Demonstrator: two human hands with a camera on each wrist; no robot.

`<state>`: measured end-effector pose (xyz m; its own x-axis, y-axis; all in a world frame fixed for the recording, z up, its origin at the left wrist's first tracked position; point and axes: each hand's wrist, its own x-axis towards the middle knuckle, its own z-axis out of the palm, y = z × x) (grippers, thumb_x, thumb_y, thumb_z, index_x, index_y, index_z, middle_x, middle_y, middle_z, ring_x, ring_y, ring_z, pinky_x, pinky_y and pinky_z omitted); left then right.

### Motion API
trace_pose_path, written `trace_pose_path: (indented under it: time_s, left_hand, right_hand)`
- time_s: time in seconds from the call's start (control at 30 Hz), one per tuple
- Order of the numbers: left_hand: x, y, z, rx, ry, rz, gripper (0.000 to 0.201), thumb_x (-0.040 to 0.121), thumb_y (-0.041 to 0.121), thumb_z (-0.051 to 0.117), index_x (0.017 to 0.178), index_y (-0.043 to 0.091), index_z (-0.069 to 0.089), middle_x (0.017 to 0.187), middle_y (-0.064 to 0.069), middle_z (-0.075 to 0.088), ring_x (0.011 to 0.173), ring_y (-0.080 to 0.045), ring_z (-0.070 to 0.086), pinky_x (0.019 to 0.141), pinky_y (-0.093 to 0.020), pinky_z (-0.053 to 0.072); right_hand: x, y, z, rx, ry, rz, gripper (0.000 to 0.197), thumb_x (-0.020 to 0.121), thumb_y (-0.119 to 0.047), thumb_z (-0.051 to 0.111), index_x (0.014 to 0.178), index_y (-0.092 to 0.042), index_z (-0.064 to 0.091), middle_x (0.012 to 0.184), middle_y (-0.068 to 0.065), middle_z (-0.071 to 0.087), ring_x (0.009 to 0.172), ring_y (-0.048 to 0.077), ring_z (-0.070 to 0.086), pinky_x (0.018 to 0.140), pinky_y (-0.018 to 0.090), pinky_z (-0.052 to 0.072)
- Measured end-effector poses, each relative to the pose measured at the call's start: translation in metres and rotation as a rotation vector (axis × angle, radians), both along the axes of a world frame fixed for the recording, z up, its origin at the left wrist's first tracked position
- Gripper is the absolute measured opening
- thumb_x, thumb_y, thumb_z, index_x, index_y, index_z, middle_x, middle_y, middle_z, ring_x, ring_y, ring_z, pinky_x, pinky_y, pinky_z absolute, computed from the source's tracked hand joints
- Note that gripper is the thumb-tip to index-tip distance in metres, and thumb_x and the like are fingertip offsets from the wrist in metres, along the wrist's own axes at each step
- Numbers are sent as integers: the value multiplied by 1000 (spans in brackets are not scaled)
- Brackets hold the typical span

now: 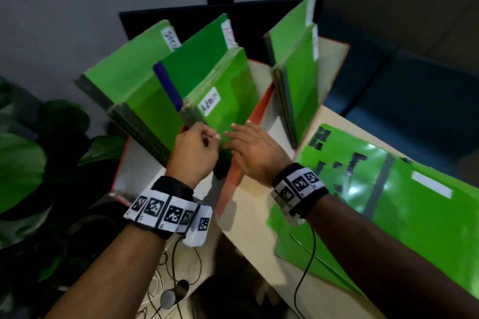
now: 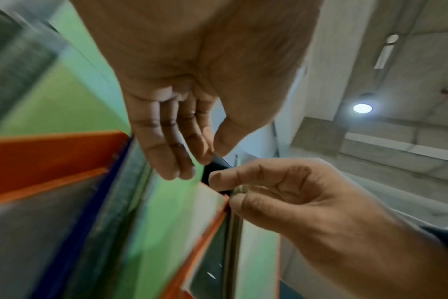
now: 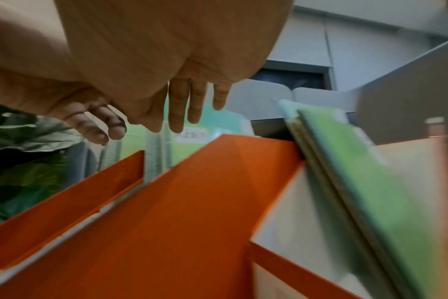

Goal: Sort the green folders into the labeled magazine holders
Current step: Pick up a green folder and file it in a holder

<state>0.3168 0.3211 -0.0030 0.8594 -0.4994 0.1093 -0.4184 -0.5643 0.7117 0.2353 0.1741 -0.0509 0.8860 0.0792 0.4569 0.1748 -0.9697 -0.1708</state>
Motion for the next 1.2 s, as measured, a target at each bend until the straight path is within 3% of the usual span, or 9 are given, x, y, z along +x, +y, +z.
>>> trace_pose_path:
  time_s: [0.1,0.27,0.37,0.5,0.67,0.8,1.0,1.1,1.2]
  left_hand:
    - [-32,-38,-10,-25,-32,-160,4,89,16,63,91,12,64,80,5,59,75,-10,51,67,-12,31]
    - [-89,-95,-41,-32,71,-402,4,88,7,62,89,11,64,80,4,64,72,-10,55,65,-10,33]
    - [-122,-124,-68,22,117,-575,5,88,4,61,90,9,63,85,-6,68,74,-17,61,72,-20,46]
    - [-166,-152,-101,210,153,-800,13,86,8,67,98,14,63,104,-6,65,93,-20,61,90,-32,48]
    - [-210,-169,-138,419,192,-899,37,86,14,69,122,16,60,131,-7,54,122,-22,51,106,-27,34]
    - [-228,-175,-162,496,169,-959,58,86,3,66,139,18,47,151,-5,32,139,-21,33,112,-21,20]
    - [-240,-175,-182,626,159,-1010,88,83,5,69,153,26,20,162,5,7,148,-20,12,118,-32,18]
    - [-241,-172,-188,755,32,-1068,91,81,17,73,153,28,19,161,5,14,146,-20,22,119,-37,21]
    - [-248,-174,-188,857,-215,-1166,85,77,30,74,149,33,28,157,5,26,147,-23,17,117,-55,5]
  right_hand:
    - [-55,-33,-8,19,13,-135,23,80,-9,62,99,-14,73,113,7,69,112,27,61,102,43,39]
    - [-155,-76,-31,149,274,-498,31,76,-5,66,105,-15,72,117,8,68,118,29,58,105,49,40]
    - [-212,-90,-50,205,430,-649,33,83,-9,60,115,-13,68,126,9,63,126,29,50,109,42,31]
    - [-277,-97,-68,262,596,-829,41,90,-18,55,130,-18,57,141,4,51,133,23,40,112,34,25]
    - [-338,-87,-92,403,862,-962,54,94,-16,46,147,-20,35,158,3,21,141,22,30,114,36,28]
    - [-367,-79,-103,466,938,-1003,60,93,-7,43,150,-18,27,161,2,6,141,26,31,109,40,35]
    - [-392,-82,-107,521,919,-1070,62,93,-8,42,151,-21,24,160,-2,15,138,25,36,111,39,34]
    - [-400,-81,-111,472,897,-1097,68,94,-13,46,153,-20,12,152,4,34,132,24,40,109,39,33]
    - [-397,-81,-115,443,825,-1119,74,95,-24,51,153,-18,5,146,8,38,132,26,38,111,41,30]
